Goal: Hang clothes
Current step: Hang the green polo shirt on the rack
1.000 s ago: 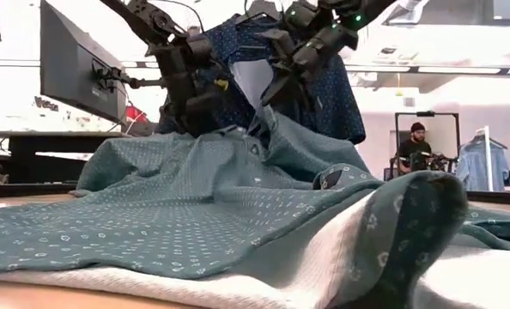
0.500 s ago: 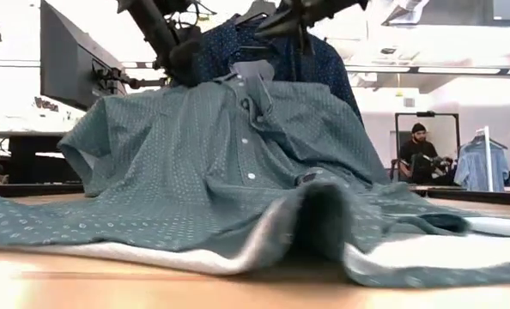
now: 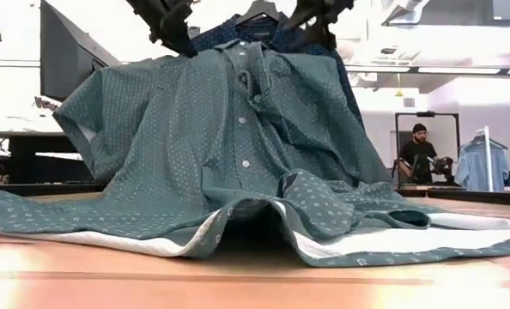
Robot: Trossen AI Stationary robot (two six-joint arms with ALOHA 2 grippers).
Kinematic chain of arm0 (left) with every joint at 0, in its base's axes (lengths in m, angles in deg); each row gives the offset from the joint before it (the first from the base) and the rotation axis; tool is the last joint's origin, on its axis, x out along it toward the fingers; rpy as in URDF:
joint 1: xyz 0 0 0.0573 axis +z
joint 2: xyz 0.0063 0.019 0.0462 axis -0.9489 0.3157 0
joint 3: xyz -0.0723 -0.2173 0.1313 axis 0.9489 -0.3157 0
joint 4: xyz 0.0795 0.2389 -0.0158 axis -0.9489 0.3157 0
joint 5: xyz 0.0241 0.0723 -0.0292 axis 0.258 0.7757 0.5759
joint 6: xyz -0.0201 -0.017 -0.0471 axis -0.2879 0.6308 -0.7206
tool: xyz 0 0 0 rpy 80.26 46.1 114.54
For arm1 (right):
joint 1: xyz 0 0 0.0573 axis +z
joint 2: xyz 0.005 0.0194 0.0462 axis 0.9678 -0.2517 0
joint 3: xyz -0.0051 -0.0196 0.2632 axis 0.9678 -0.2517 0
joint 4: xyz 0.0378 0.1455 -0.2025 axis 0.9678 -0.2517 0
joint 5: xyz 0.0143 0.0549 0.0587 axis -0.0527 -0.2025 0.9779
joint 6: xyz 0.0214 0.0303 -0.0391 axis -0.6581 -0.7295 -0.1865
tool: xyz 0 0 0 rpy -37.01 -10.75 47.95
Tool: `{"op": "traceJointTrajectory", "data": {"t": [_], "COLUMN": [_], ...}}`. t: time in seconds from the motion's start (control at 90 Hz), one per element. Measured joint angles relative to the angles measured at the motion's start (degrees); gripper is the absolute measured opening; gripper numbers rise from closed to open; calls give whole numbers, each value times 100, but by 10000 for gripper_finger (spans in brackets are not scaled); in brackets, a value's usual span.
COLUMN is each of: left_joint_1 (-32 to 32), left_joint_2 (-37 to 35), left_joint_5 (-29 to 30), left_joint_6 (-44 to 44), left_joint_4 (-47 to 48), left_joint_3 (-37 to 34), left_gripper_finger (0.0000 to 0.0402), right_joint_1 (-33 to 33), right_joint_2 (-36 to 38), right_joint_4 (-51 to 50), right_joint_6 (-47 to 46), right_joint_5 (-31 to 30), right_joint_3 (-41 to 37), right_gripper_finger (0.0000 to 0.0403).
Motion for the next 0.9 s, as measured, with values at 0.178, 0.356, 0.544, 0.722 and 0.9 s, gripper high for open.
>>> {"op": "traceJointTrajectory", "data": {"t": [0.178,0.356,0.544,0.722,0.9], "left_joint_1": [-180,-391,-514,-515,-463], "left_joint_2": [-170,-327,-434,-401,-179], "left_joint_5": [10,-16,-13,-10,-13], "left_joint_6": [55,161,184,217,-61], "left_joint_4": [-165,-257,-248,-84,198], "left_joint_3": [0,20,20,13,11], "left_gripper_finger": [55,8,5,4,2], "right_joint_1": [10,-138,-398,-398,-517], "right_joint_2": [-191,-243,-147,-176,-168], "right_joint_4": [53,36,-148,-298,-291], "right_joint_6": [185,417,741,893,895], "right_joint_5": [2,-15,-22,2,-2], "right_joint_3": [0,-9,4,0,0], "right_gripper_finger": [218,219,219,216,209]}}
